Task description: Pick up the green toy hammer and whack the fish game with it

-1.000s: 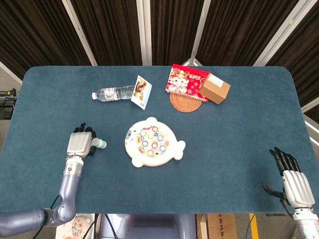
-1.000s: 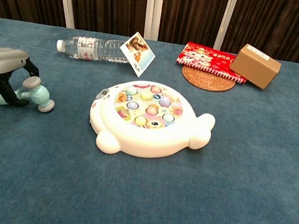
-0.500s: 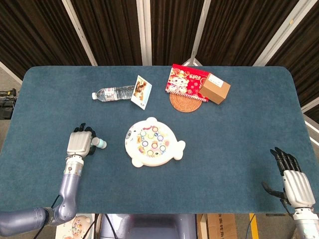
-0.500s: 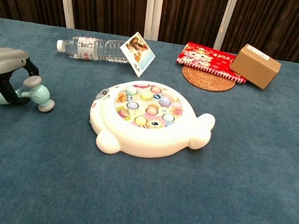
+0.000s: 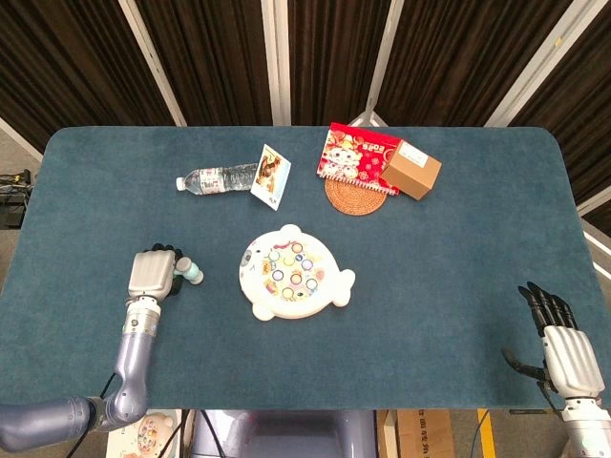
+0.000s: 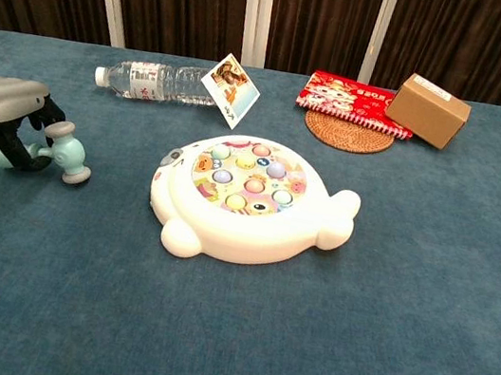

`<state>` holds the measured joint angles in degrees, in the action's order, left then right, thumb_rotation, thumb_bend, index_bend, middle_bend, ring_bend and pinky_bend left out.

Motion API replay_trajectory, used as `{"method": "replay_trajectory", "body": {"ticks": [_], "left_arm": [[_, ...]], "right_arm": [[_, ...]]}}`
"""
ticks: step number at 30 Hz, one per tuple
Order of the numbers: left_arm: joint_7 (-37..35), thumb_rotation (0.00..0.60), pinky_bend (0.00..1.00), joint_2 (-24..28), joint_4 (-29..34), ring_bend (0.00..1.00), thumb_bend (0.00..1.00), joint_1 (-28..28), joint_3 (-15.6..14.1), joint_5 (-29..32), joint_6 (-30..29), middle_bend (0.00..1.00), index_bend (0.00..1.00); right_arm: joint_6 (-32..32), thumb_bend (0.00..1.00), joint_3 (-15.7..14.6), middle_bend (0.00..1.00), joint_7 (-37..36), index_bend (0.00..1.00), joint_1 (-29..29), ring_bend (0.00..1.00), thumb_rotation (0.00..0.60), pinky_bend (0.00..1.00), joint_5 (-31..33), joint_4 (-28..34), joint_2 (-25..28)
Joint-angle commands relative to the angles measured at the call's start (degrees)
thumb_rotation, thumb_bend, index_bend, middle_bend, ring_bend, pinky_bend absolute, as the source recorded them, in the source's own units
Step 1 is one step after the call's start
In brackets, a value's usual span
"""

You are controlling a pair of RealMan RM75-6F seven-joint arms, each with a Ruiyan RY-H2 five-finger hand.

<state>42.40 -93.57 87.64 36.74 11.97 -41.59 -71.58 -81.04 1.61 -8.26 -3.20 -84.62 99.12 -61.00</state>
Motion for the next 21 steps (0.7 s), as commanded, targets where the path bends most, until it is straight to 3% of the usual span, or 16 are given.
{"method": "replay_trajectory", "body": {"ticks": [1, 21], "left_arm": [[-0.27, 0.600, 0.43, -0.09, -0.14, 0.28, 0.62, -0.08, -0.10, -0.41, -0.15, 0.38, 0.56], [-1.97, 0.600, 0.48, 0.70, 0.89, 0.34, 0.65, -0.45, -0.35, -4.29, -1.12, 0.44, 0.59]], "right_arm": [[0.02, 0.26, -0.01, 0.00, 0.02, 0.00, 0.01, 0.00, 0.600, 0.00, 0.04, 0.05, 0.01], [-0.02, 0.26, 0.00, 0.00, 0.21, 0.00, 0.11, 0.00, 0.600, 0.00, 0.13, 0.26, 0.10]]}}
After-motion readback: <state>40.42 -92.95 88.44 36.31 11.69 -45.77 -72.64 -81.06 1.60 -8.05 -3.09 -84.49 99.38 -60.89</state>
